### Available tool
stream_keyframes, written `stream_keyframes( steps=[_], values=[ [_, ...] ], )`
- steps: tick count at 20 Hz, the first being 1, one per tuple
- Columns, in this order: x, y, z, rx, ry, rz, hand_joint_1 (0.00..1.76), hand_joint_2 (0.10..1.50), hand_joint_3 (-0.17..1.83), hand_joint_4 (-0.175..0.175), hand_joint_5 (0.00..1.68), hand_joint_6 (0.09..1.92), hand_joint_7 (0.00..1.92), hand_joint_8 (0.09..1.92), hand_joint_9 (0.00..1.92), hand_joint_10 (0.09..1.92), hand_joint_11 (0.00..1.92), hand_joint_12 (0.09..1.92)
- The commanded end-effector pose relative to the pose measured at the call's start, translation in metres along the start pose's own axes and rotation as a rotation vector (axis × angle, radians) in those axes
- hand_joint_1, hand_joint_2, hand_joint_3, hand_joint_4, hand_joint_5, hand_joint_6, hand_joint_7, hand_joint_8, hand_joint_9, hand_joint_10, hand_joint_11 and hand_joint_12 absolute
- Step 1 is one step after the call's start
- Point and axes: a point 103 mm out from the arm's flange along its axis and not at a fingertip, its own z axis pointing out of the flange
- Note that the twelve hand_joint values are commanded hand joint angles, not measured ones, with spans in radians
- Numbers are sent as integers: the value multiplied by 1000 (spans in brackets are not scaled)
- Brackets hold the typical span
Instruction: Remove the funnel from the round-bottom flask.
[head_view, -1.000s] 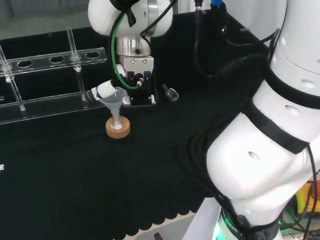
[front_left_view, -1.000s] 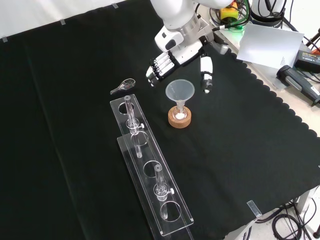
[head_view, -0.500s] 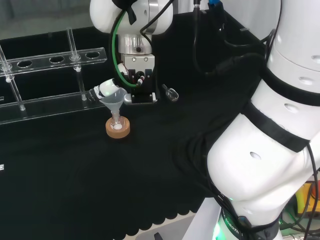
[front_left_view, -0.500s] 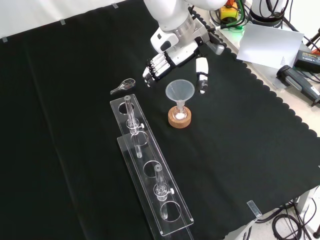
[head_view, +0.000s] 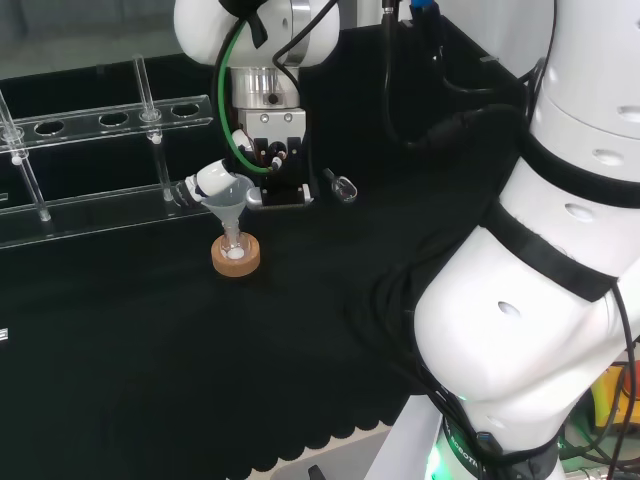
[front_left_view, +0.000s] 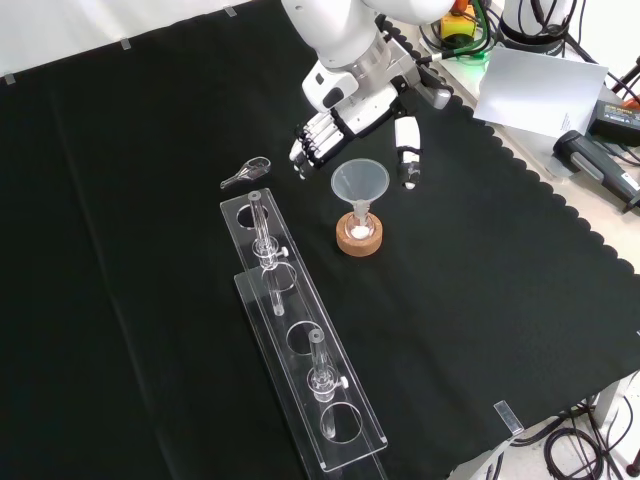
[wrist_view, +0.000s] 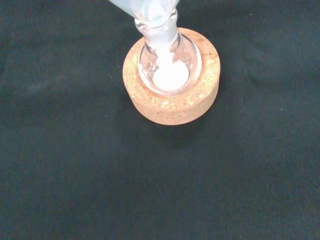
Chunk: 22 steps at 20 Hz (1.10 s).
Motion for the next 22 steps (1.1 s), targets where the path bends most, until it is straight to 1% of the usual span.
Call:
stream_keyframes(
  steps=[1, 7, 22],
  values=[
    [-1, 1, 2, 12, -7, -4, 330, 570, 2, -116, 0, 87, 55, 87, 10, 87, 0, 258],
    [1, 1, 4, 14, -9, -8, 329, 567, 1, -117, 0, 87, 56, 87, 12, 87, 0, 250],
    [2, 2, 16, 47, -4, -3, 325, 567, 1, -118, 0, 87, 56, 87, 19, 87, 0, 232]
  ],
)
